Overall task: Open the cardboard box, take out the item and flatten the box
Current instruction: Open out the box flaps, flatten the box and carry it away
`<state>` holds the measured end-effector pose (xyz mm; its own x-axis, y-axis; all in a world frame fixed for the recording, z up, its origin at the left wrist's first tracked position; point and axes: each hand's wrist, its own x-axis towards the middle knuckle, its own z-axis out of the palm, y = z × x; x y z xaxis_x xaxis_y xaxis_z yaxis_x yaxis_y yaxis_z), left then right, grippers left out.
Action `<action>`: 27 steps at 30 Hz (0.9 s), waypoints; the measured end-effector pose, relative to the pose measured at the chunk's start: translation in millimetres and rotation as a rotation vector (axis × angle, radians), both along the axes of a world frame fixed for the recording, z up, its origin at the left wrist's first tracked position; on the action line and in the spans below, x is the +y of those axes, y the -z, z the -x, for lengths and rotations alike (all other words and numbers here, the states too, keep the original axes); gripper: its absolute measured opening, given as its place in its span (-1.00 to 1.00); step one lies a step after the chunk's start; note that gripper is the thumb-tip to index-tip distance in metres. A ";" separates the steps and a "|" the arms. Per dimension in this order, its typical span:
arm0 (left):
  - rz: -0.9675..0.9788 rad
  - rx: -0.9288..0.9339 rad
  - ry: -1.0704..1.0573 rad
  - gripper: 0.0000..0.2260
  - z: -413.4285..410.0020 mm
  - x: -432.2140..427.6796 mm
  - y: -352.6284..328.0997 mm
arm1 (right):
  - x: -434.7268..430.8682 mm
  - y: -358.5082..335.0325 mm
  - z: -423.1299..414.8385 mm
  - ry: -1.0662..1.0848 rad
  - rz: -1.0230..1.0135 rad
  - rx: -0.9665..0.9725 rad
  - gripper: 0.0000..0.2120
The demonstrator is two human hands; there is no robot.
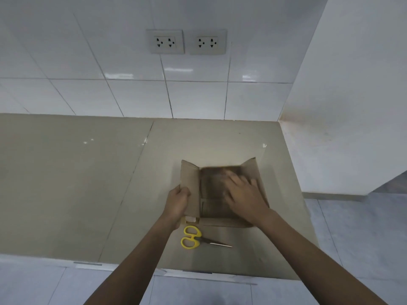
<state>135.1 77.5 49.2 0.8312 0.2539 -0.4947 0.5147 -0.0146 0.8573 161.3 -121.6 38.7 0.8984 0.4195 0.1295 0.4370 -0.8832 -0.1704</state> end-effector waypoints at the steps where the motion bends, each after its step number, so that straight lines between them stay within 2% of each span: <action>1: 0.005 0.001 -0.004 -0.80 -0.1 0.4 -0.5 | 0.9 -1.9 -8.5 0.017 -0.006 -0.030 -0.59; 4: -0.023 -0.021 -0.011 -0.79 0.2 -3.4 -2.1 | -0.1 -4.4 -34.7 0.084 0.024 0.021 -0.47; 9: -0.046 -0.053 0.008 -0.79 2.2 -7.6 -7.7 | -10.1 3.6 -60.3 0.124 0.149 0.294 -0.42; 11: -0.037 -0.047 0.050 -0.79 2.6 -5.4 -10.6 | -14.6 -0.4 -64.6 0.147 0.062 0.268 -0.43; 14: -0.023 -0.044 0.164 -0.75 3.5 -0.4 -14.5 | -26.5 -15.3 -69.2 0.280 -0.050 0.128 -0.44; 15: -0.031 -0.052 0.205 -0.74 4.8 0.6 -16.0 | -34.3 -21.4 -71.2 0.321 -0.032 0.145 -0.47; 17: -0.089 -0.099 0.277 -0.74 7.5 1.9 -17.4 | -50.5 -35.7 -73.1 0.369 -0.047 0.309 -0.61; 19: -0.176 -0.182 0.356 -0.71 9.8 2.4 -19.3 | -65.1 -47.0 -70.3 0.361 -0.193 0.442 -0.78; 21: -0.231 -0.264 0.424 -0.66 11.1 4.2 -26.8 | -77.0 -58.6 -65.3 0.359 -0.325 0.398 -0.80; 23: -0.346 -0.370 0.501 -0.61 9.2 9.5 -38.5 | -88.1 -73.5 -60.9 0.360 -0.444 0.340 -0.66; 27: -0.741 -0.636 0.674 -0.57 -0.3 24.2 -58.7 | -108.6 -101.1 -44.9 0.343 -0.756 0.274 -0.42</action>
